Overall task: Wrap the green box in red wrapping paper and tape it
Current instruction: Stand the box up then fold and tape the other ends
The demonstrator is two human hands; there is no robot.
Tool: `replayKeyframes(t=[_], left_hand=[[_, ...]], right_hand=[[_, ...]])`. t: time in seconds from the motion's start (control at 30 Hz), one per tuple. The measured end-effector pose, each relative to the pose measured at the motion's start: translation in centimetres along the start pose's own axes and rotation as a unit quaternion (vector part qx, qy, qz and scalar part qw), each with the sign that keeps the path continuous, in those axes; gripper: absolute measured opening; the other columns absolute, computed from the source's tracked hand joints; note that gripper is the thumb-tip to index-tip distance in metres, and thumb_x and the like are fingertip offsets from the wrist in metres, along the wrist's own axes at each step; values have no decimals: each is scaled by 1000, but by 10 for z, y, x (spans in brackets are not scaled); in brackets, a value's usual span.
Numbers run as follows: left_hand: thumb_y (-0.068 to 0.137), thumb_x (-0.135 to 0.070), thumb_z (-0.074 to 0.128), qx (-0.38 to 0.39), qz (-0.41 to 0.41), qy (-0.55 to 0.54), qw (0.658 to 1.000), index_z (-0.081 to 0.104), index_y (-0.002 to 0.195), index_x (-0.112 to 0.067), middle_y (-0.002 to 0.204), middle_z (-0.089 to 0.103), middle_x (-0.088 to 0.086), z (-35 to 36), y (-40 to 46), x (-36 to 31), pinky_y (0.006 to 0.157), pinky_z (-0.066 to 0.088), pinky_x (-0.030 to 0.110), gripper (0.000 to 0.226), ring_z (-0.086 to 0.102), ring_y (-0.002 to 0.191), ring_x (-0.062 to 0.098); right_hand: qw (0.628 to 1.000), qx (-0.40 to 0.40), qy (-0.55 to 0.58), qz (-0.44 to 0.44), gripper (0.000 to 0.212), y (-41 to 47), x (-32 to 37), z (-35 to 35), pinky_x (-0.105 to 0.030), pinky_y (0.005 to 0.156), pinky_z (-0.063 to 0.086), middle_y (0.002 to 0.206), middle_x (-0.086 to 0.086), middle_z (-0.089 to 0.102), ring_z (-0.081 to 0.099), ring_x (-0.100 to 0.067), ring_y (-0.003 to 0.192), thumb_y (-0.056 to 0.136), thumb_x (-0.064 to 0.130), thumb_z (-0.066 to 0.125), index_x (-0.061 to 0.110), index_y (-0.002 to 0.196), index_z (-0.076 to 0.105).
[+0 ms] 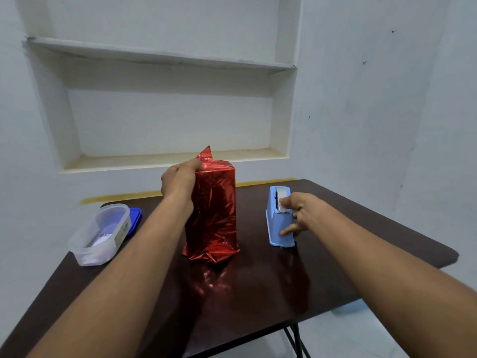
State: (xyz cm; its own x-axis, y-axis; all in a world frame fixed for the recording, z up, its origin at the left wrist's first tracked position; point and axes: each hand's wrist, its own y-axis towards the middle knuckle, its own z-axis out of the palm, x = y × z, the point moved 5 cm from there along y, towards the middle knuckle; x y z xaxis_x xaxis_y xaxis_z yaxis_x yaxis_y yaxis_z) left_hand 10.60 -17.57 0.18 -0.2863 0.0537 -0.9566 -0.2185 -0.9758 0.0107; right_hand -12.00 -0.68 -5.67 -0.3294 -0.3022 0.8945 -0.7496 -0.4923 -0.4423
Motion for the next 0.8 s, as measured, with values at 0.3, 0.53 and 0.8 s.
replayKeyframes(t=[0.3,0.53,0.8], left_hand=[[54,-30,74,-1,-1,12,1000,74,96,-16,100,76,10,0,3,1,80,61,43,44,73,98,32],[54,-30,74,-6,5,22,1000,75,88,-17,92,75,8,1,0,0,87,61,48,36,73,96,32],[53,-31,75,-10,6,22,1000,75,85,-18,97,74,7,1,1,-1,88,60,48,34,72,102,33]], right_hand=[[985,-60,115,-112,36,-22,-10,0,-70,87,53,107,-13,61,61,-35,93,87,16,68,9,120,57],[974,-105,138,-144,15,-15,-41,-11,-48,76,64,101,-10,66,68,-30,91,81,12,71,8,95,68],[969,-115,165,-146,22,-10,-44,-9,-45,73,65,97,-7,70,69,-24,87,79,26,84,10,87,70]])
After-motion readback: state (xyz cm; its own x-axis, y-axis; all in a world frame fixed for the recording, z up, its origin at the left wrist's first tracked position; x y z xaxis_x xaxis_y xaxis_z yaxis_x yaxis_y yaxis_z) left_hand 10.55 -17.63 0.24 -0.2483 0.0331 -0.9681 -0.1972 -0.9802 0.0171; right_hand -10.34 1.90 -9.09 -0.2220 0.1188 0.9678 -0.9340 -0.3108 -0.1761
